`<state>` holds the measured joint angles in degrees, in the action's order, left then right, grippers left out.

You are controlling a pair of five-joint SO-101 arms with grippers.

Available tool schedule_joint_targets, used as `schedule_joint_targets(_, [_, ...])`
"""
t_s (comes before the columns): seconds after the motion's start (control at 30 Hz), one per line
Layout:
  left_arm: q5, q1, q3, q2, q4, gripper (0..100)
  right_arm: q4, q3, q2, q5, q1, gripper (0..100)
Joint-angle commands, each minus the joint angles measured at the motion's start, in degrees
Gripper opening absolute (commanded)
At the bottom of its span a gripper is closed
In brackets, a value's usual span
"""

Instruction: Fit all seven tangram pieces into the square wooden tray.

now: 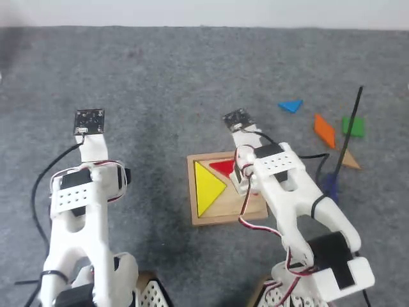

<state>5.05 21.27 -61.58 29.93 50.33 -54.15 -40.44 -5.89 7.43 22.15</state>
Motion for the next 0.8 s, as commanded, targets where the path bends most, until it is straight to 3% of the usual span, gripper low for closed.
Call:
schedule_joint_targets(0.0, [0.6, -0.4, 0.1, 1.5, -0.9, 20, 2.8, 0.1, -0.4, 0.4, -0.1, 24.5])
schedule_joint_targets(0.23, [0.6, -0.4, 0.1, 1.5, -0.8, 20, 2.6, 0.2, -0.7, -3.1, 0.2, 24.5])
schedule_joint_targets(0.5, [0.6, -0.4, 0.1, 1.5, -0.8, 20, 2.9, 1.1, 3.0, 2.0, 5.1, 24.7])
schedule_joint_targets(0.77, [0.6, -0.4, 0.1, 1.5, -0.8, 20, -2.7, 17.8, 15.3, -1.3, -3.9, 24.6])
